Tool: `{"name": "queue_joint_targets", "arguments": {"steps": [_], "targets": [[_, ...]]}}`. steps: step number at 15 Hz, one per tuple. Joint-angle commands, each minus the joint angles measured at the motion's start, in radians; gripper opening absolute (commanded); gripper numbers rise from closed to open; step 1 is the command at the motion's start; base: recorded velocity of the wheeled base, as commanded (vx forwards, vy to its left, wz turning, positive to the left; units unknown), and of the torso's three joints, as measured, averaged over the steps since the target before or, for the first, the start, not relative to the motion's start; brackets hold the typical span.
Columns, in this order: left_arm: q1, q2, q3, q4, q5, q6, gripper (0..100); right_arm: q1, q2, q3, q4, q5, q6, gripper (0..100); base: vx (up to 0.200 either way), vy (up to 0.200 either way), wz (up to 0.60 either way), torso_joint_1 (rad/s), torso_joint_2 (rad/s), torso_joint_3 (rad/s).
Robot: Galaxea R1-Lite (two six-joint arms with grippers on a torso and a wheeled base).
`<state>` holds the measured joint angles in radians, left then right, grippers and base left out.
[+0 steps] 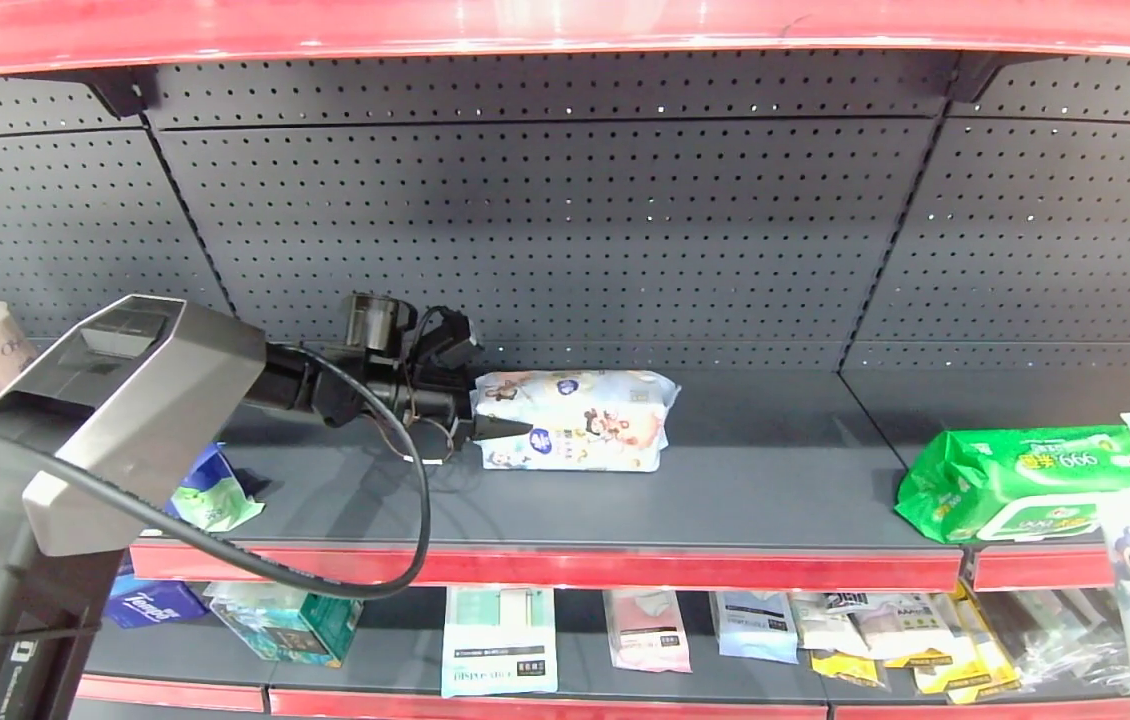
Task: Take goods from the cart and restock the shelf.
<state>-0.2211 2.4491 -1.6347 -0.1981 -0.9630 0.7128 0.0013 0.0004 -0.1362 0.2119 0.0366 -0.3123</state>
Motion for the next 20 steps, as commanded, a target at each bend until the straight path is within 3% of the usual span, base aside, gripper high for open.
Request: {"name": "queue_joint_targets", "arguments": {"steps": [1,4,7,11,14,17,20], "targets": [[0.0,-0.007,0.007,0.0,-0.008,0.001,0,0.0,0.0,0.001,0.0,0.0,-0.001,0,0.0,0.0,0.0,0.0,0.0,0.0],[0.006,-0.022,0.035,0.0,-0.039,0.016,0,0.0,0.0,0.0,0.0,0.0,0.001,0,0.0,0.0,0.0,0.0,0.0,0.0],[0.017,-0.13,0.194,-0.001,-0.053,0.017,0,0.0,0.0,0.0,0.0,0.0,-0.001,0,0.0,0.0,0.0,0.0,0.0,0.0],[0.072,-0.226,0.381,-0.004,-0.071,0.097,0,-0.001,0.0,0.001,0.0,0.0,0.001,0,0.0,0.0,0.0,0.0,0.0,0.0],[0.085,-0.302,0.532,-0.034,-0.072,0.103,0,-0.001,0.0,0.001,0.0,0.0,0.001,0,0.0,0.0,0.0,0.0,0.0,0.0],[0.088,-0.299,0.595,-0.124,-0.085,0.102,0,-0.001,0.0,0.0,0.0,0.0,0.001,0,0.0,0.0,0.0,0.0,0.0,0.0],[0.086,-0.297,0.608,-0.124,-0.088,0.102,0,-0.001,0.0,0.001,0.0,0.0,0.001,0,0.0,0.0,0.0,0.0,0.0,0.0]]}}
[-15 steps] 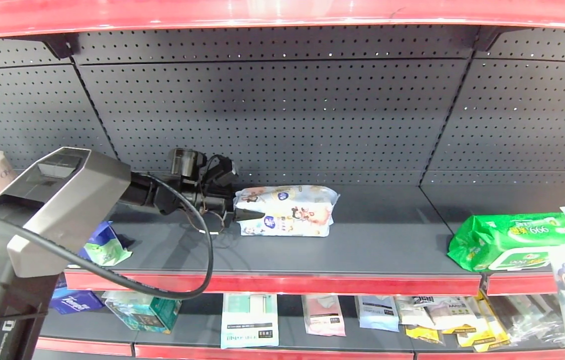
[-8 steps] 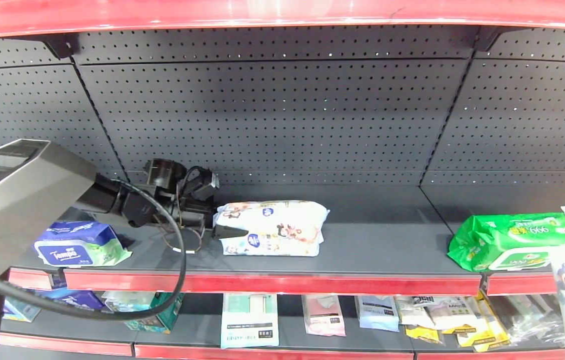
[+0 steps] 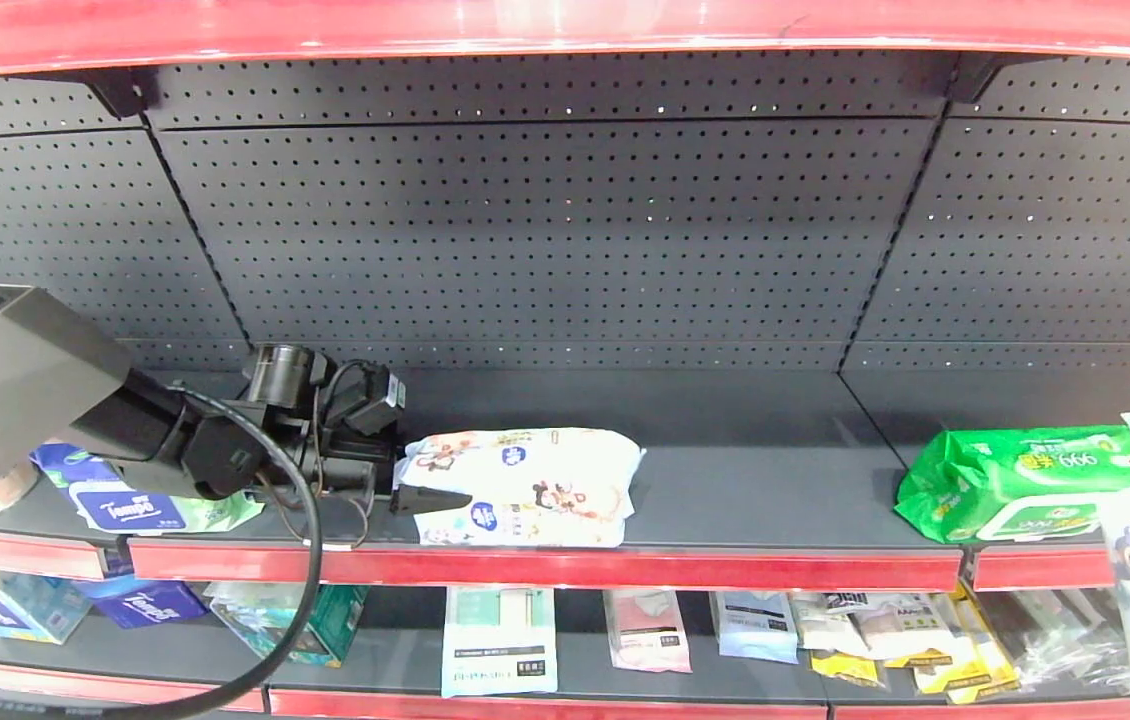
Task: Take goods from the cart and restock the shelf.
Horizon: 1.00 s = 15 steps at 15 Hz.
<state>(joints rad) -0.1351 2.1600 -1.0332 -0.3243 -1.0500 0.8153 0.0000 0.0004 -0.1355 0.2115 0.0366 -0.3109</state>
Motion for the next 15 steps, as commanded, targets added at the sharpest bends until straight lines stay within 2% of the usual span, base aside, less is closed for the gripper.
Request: {"name": "queue_joint_targets", "arguments": {"steps": [1,6,15], "targets": [[0.0,-0.002,0.005,0.001,-0.001,-0.001,0,0.0,0.0,0.001,0.0,0.0,-0.001,0,0.0,0.0,0.0,0.0,0.0,0.0],[-0.001,0.029,-0.001,-0.067,-0.002,-0.005,0,0.0,0.0,-0.001,0.0,0.0,-0.002,0,0.0,0.0,0.0,0.0,0.0,0.0],[-0.009,0.024,0.019,-0.064,-0.019,-0.007,0,0.0,0.0,0.001,0.0,-0.001,-0.001,0,0.0,0.0,0.0,0.0,0.0,0.0]]}}
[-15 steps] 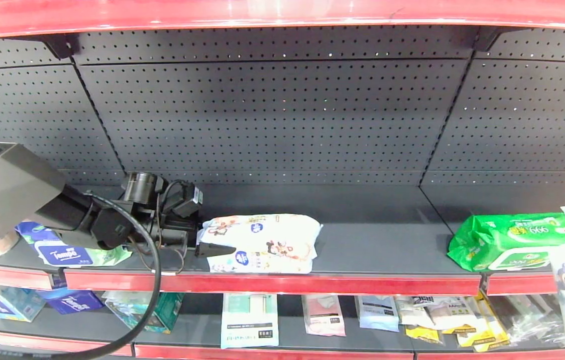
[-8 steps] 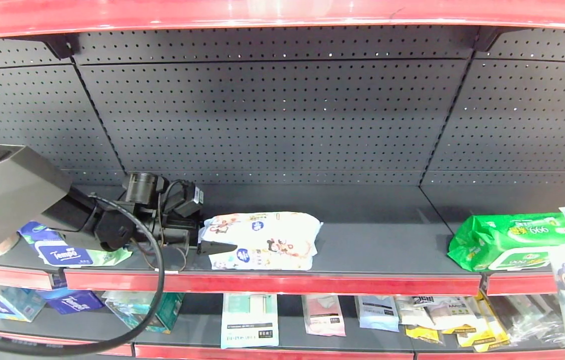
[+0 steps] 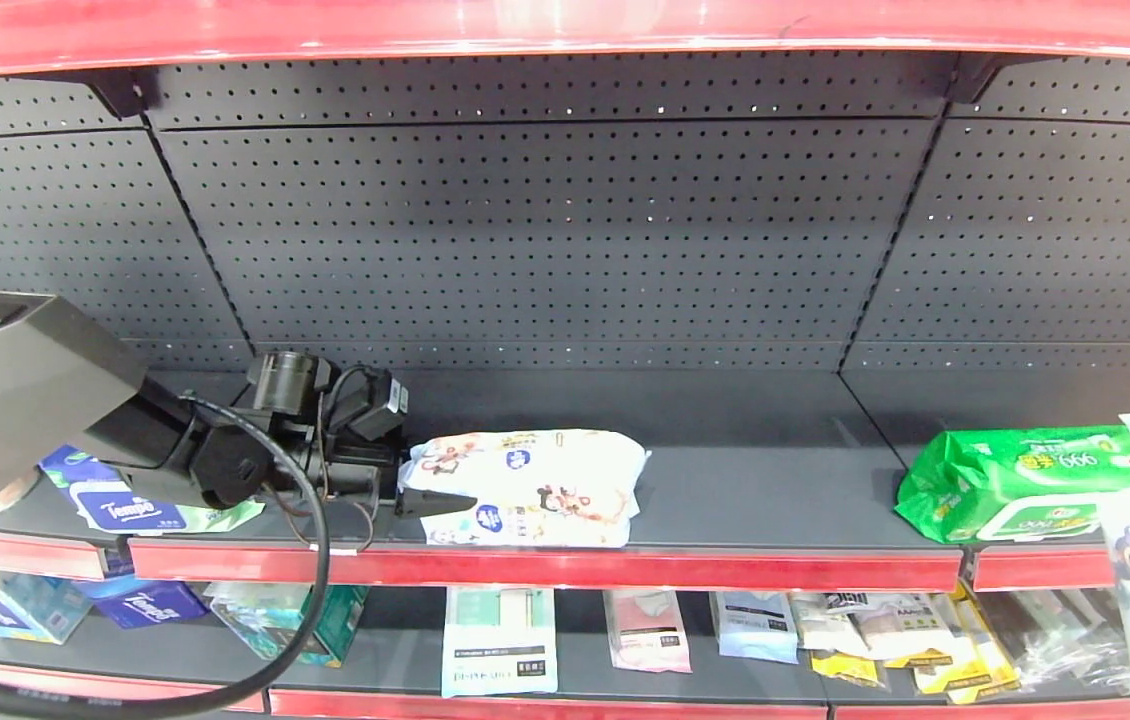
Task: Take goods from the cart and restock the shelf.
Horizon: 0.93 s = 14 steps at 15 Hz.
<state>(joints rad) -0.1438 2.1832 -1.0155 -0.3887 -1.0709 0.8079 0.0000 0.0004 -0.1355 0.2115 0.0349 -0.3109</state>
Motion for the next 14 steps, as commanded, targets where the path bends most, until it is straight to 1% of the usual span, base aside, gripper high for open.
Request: {"name": "queue_joint_targets", "arguments": {"steps": [1,5,7,9,11,12,14], "targets": [[-0.002,0.001,-0.001,-0.002,0.003,-0.001,0,0.0,0.0,-0.001,0.0,0.0,-0.001,0,0.0,0.0,0.0,0.0,0.0,0.0],[-0.002,0.001,0.0,0.001,0.006,-0.004,0,0.0,0.0,-0.001,0.0,0.0,-0.001,0,0.0,0.0,0.0,0.0,0.0,0.0],[-0.002,0.001,-0.001,0.005,0.012,-0.012,0,0.0,0.0,-0.001,0.0,0.0,-0.001,0,0.0,0.0,0.0,0.0,0.0,0.0],[-0.002,0.001,0.0,0.004,0.012,-0.029,0,0.0,0.0,-0.001,0.0,0.0,-0.001,0,0.0,0.0,0.0,0.0,0.0,0.0],[-0.002,0.001,0.0,0.002,0.012,-0.024,0,0.0,0.0,-0.001,0.0,-0.004,-0.001,0,0.0,0.0,0.0,0.0,0.0,0.0],[-0.002,0.001,0.002,0.002,0.011,-0.019,100,0.0,0.0,-0.001,0.0,-0.006,-0.001,0,0.0,0.0,0.0,0.0,0.0,0.0],[-0.003,0.0,0.0,0.005,0.008,-0.027,100,0.0,0.0,-0.001,0.0,-0.004,-0.001,0,0.0,0.0,0.0,0.0,0.0,0.0]]}}
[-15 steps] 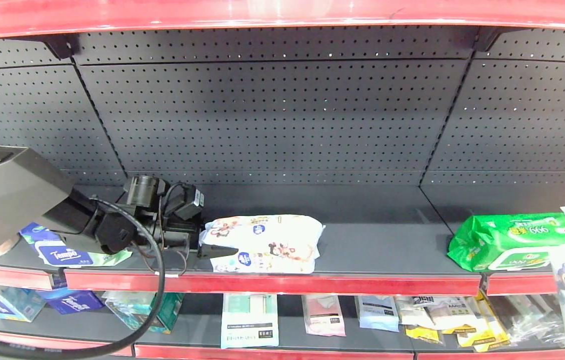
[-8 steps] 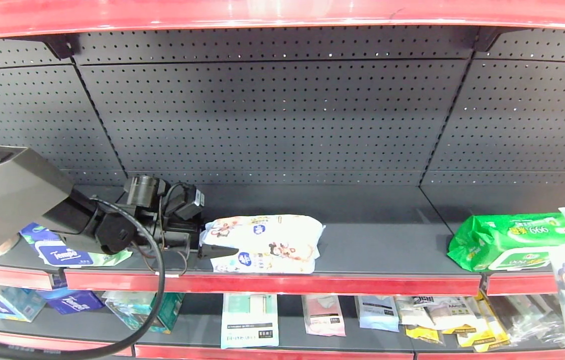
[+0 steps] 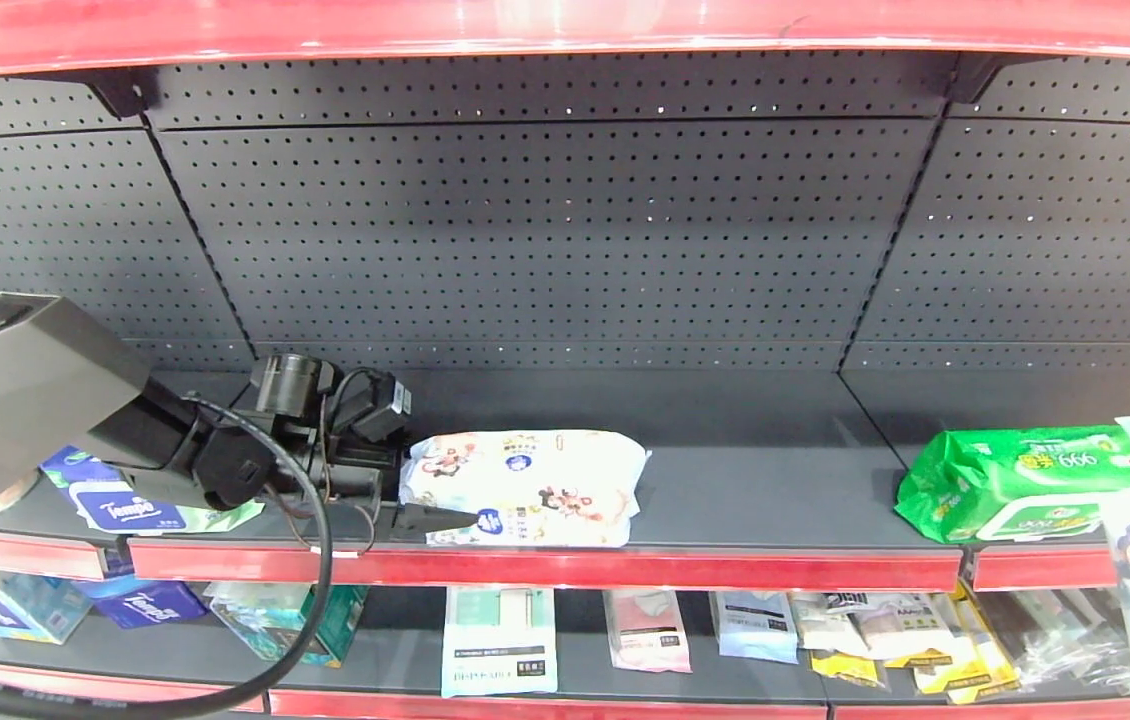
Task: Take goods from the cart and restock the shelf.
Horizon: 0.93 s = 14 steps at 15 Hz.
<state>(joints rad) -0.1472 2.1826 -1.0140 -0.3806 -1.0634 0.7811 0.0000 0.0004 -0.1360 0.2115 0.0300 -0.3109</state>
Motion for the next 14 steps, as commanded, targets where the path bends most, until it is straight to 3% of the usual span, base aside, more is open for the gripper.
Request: {"name": "queue_joint_targets", "arguments": {"steps": [1,5,7,8,10,13,14], "targets": [[0.002,-0.003,0.0,-0.004,-0.007,0.001,100,0.0,0.0,-0.001,0.0,0.001,-0.001,0,0.0,0.0,0.0,0.0,0.0,0.0],[0.002,-0.049,-0.011,-0.004,-0.013,-0.005,100,0.0,0.0,-0.001,0.0,-0.001,0.001,0,0.0,0.0,0.0,0.0,0.0,0.0],[-0.002,-0.106,-0.012,-0.006,-0.018,-0.063,100,0.0,0.0,0.001,0.0,-0.001,0.003,0,0.0,0.0,0.0,0.0,0.0,0.0],[-0.006,-0.133,-0.012,-0.011,-0.02,-0.112,100,-0.002,0.001,0.001,0.0,-0.001,0.006,0,0.0,0.0,0.0,0.0,0.0,0.0],[-0.018,-0.17,-0.035,-0.011,-0.02,-0.148,100,-0.002,0.001,0.001,0.0,-0.001,0.006,0,0.0,0.0,0.0,0.0,0.0,0.0],[-0.025,-0.176,-0.081,-0.043,0.072,-0.167,100,-0.002,0.0,0.001,0.0,0.001,0.006,0,0.0,0.0,0.0,0.0,0.0,0.0],[-0.018,-0.176,-0.078,-0.119,0.181,-0.221,100,-0.002,0.0,0.001,0.0,0.001,0.007,0,0.0,0.0,0.0,0.0,0.0,0.0]]}}
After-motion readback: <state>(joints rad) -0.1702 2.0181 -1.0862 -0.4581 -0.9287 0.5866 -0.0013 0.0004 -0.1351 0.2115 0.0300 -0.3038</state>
